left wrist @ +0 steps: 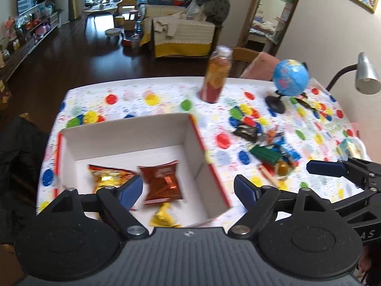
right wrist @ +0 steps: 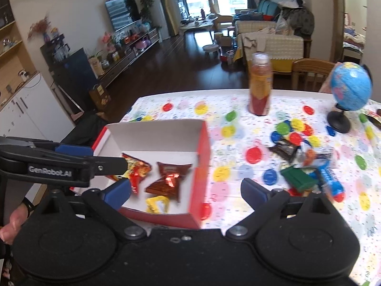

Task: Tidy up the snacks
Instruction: 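Move both tools back toward the snack pile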

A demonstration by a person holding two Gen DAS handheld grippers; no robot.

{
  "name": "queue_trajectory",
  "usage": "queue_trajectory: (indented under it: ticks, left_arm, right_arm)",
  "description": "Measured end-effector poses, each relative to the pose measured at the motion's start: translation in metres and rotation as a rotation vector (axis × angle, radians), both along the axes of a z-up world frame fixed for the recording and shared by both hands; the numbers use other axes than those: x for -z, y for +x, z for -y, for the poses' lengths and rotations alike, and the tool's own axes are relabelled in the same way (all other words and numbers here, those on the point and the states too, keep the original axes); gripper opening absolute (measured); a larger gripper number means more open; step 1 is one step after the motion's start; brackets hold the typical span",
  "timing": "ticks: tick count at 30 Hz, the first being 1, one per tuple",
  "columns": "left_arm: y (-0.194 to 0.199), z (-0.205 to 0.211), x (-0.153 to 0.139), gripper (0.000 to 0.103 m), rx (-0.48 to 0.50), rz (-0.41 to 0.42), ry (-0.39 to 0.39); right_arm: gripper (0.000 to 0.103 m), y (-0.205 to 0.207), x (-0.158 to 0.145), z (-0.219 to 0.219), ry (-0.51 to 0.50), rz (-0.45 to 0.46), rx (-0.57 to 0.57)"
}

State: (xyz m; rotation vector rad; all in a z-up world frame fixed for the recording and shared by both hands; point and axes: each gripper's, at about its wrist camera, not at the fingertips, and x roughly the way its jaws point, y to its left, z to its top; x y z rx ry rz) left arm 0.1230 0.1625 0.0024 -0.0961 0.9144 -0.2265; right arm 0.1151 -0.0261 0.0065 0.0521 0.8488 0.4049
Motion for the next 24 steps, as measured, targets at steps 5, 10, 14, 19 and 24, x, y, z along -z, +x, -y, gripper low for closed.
queue_trajectory:
  ticks: [5,10,14,19,24]
  left_arm:
    - [0.004,0.038,0.002,0.102,0.022,0.013,-0.039]
    - [0.014,0.077,0.014,0.102,0.009,0.014,-0.057]
    - [0.027,0.113,0.025,0.102,0.004,-0.013,-0.047]
    - [0.051,0.157,0.042,0.102,-0.008,-0.066,-0.007]
    - [0.078,0.192,0.057,0.102,-0.023,-0.105,0.025]
  right_arm:
    - [0.099,-0.003,0.004,0.041,-0.008,0.010,0.035]
    - [0.099,0.000,0.018,0.086,-0.033,-0.008,0.075]
    - [0.099,0.005,0.030,0.127,-0.061,-0.030,0.116]
    - [0.098,0.017,0.042,0.175,-0.075,-0.036,0.151]
    - [0.095,0.038,0.058,0.209,-0.108,-0.049,0.156]
